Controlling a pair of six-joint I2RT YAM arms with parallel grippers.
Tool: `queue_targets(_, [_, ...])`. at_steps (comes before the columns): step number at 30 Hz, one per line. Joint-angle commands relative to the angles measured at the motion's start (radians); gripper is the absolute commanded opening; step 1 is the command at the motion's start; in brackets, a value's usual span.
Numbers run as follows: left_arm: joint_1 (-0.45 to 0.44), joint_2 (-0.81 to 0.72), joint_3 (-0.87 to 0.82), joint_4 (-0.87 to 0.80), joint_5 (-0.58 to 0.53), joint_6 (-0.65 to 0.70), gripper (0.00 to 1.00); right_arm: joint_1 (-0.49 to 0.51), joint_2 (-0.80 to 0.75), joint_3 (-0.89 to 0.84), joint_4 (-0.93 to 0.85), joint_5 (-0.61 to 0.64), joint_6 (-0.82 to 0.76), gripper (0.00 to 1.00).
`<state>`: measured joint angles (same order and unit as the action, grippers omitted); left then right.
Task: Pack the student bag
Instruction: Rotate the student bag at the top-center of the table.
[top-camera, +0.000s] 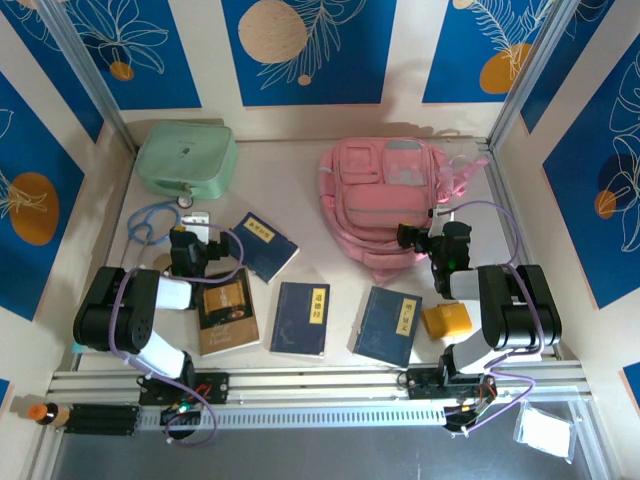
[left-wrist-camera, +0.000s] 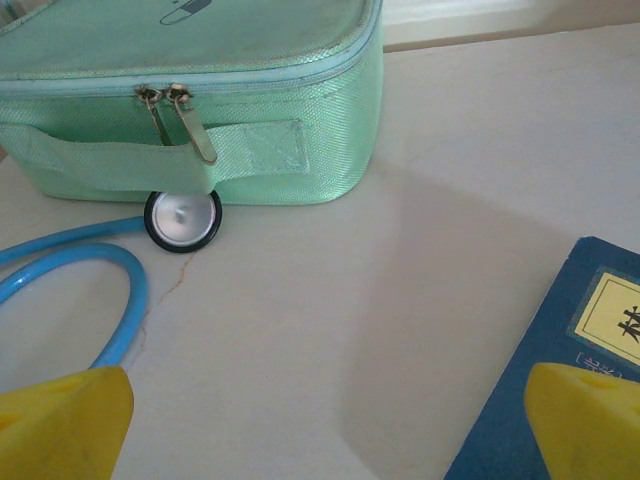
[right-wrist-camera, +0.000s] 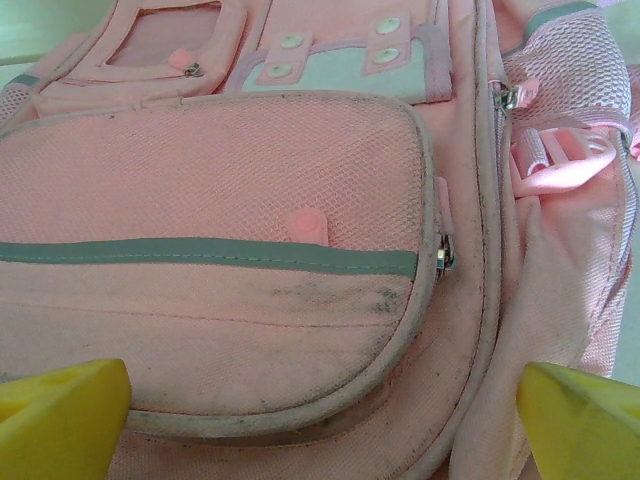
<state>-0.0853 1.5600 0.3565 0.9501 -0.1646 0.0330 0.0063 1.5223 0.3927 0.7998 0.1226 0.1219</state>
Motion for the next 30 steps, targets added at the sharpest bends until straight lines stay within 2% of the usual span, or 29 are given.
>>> queue_targets(1, [-0.003,0.005,0.011,0.004,0.014,0.008,1.00,-0.005,0.002,0.026,0.004,-0.024,-0.017,0.99])
queue_targets(11, [-0.003,0.006,0.007,0.012,0.013,0.008,1.00,-0.003,0.001,0.021,0.014,-0.023,-0.019,0.99])
queue_targets(14, [-0.005,0.005,-0.003,0.033,-0.024,-0.002,1.00,0.001,-0.011,0.020,0.010,-0.025,-0.024,0.99])
queue_targets(17, [-0.004,-0.043,-0.036,0.053,-0.072,-0.020,1.00,0.032,-0.103,0.045,-0.110,0.081,-0.025,0.99])
queue_targets(18, [-0.005,-0.068,-0.042,0.042,-0.080,-0.023,1.00,0.030,-0.137,0.060,-0.160,0.080,-0.023,0.99])
queue_targets(23, [-0.005,-0.261,0.022,-0.232,-0.152,-0.046,1.00,0.038,-0.248,0.183,-0.429,0.129,0.067,0.99])
queue_targets(26, [-0.005,-0.364,0.111,-0.450,-0.161,-0.146,1.00,0.052,-0.252,0.278,-0.601,0.156,0.186,0.99])
queue_targets(30, [-0.007,-0.412,0.269,-0.729,-0.040,-0.339,1.00,0.053,-0.195,0.443,-0.857,0.134,0.311,0.99])
